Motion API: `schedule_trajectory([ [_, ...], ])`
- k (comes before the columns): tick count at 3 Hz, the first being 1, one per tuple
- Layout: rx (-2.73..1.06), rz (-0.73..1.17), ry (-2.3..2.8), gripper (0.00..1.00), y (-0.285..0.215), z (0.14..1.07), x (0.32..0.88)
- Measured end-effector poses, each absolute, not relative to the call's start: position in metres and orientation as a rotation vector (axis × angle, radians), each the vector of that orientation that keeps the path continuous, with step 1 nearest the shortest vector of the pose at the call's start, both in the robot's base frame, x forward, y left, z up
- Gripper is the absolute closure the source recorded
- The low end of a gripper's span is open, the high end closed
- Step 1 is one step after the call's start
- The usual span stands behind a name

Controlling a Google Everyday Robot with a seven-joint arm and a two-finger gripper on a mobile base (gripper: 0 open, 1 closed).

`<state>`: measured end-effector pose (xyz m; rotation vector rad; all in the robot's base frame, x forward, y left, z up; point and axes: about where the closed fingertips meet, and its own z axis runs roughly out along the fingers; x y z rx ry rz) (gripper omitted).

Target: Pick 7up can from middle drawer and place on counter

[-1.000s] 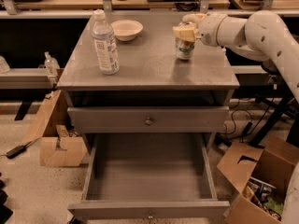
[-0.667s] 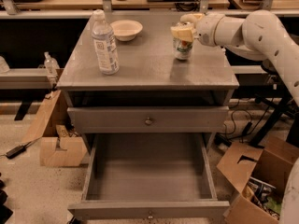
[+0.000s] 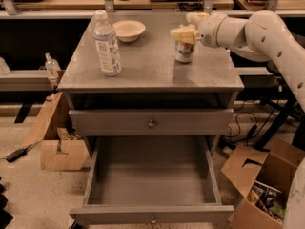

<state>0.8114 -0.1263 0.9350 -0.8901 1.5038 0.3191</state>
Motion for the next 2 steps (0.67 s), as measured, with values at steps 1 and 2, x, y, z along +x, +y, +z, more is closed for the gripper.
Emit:
schedule_trajectory([
  [1, -0.892, 0.323, 1.503, 0.00, -0.1238, 0.9342, 0.8118],
  [2, -0.892, 0.323, 1.503, 0.00, -0.1238, 0.9342, 0.8118],
])
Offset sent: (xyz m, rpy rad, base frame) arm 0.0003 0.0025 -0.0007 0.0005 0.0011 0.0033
